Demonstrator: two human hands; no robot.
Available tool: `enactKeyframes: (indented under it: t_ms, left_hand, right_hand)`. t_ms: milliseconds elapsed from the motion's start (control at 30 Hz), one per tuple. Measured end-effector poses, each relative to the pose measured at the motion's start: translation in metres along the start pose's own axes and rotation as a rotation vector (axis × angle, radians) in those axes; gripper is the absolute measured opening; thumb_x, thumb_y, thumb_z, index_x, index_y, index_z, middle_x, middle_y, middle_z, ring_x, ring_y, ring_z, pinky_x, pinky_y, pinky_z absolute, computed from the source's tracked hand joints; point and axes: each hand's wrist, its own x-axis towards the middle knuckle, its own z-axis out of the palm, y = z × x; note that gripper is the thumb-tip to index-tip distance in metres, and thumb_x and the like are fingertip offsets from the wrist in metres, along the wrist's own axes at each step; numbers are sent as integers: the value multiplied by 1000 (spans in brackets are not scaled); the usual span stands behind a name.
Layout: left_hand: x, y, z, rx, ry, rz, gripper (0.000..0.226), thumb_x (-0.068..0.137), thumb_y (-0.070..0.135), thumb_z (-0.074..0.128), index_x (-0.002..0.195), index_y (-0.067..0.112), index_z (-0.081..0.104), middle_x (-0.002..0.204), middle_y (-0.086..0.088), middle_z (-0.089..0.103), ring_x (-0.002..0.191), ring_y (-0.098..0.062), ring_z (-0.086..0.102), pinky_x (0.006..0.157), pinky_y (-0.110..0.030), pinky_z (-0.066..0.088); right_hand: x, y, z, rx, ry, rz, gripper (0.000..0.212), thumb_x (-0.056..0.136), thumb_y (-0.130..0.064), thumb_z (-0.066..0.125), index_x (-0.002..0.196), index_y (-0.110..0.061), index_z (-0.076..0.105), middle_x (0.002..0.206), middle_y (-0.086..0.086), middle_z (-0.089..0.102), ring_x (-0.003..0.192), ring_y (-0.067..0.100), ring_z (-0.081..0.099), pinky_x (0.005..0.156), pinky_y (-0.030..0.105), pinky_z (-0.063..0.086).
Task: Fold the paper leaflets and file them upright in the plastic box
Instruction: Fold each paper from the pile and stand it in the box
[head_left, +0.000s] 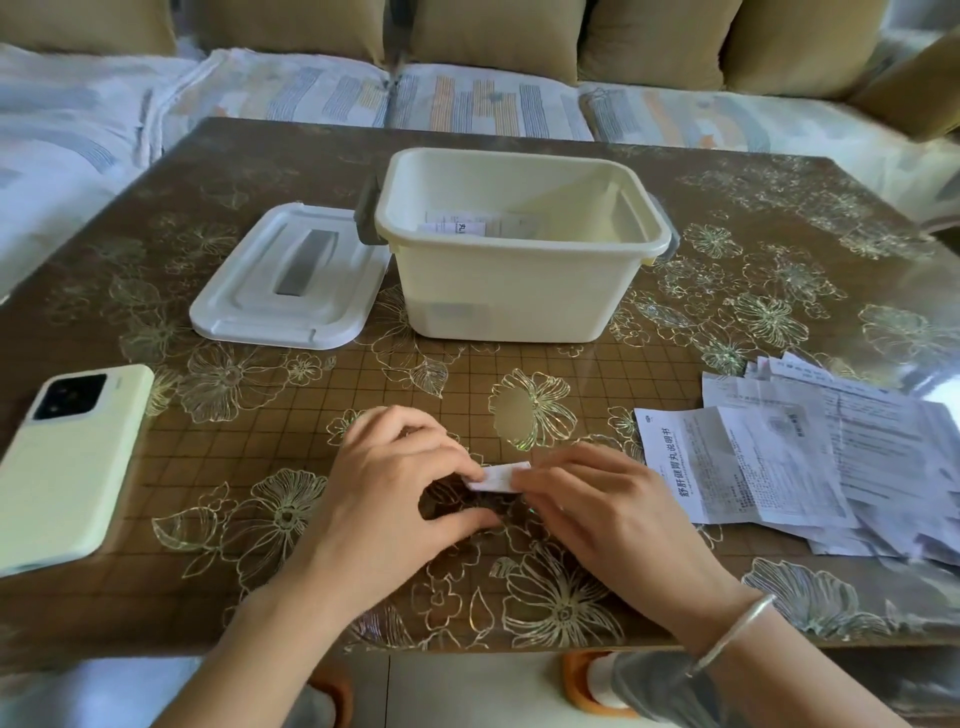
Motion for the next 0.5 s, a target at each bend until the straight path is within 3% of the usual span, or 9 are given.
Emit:
enactKeyframes:
  t_ms: [133, 333, 433, 500]
  left_hand:
    - [24, 4, -10, -3, 106, 37, 14, 72, 35, 74, 82, 25, 76, 75, 16, 63, 83, -3, 51, 75, -31, 46]
    - [91, 8, -51, -75, 240, 111, 14, 79, 28, 68, 87, 19, 76, 81, 16, 64, 79, -10, 59, 73, -35, 51]
    - [132, -10, -79, -35, 361, 39, 15, 94, 16, 58, 101, 18, 71, 92, 14, 67, 87, -9, 59, 78, -28, 46]
    - [163, -24, -93, 49, 355, -49, 22, 95, 8, 52, 107, 19, 68, 98, 11, 68, 91, -11, 60, 78, -25, 42]
  right_hand:
    - [21, 7, -12, 44, 82, 68, 15, 95, -23, 54, 98, -18, 68, 79, -12, 65, 69, 8, 57, 55, 30, 50]
    - [87, 22, -61, 14, 239, 104, 5, 84, -24, 69, 85, -19, 71, 76, -10, 66, 64, 8, 60, 55, 30, 52]
    - [132, 48, -90, 110, 324, 225, 5, 78, -19, 76, 82, -19, 75, 74, -9, 70, 63, 6, 64, 61, 29, 56]
    - [163, 71, -99, 71, 310, 313, 6, 76, -16, 77, 82, -18, 76, 73, -7, 71, 65, 8, 65, 67, 30, 56]
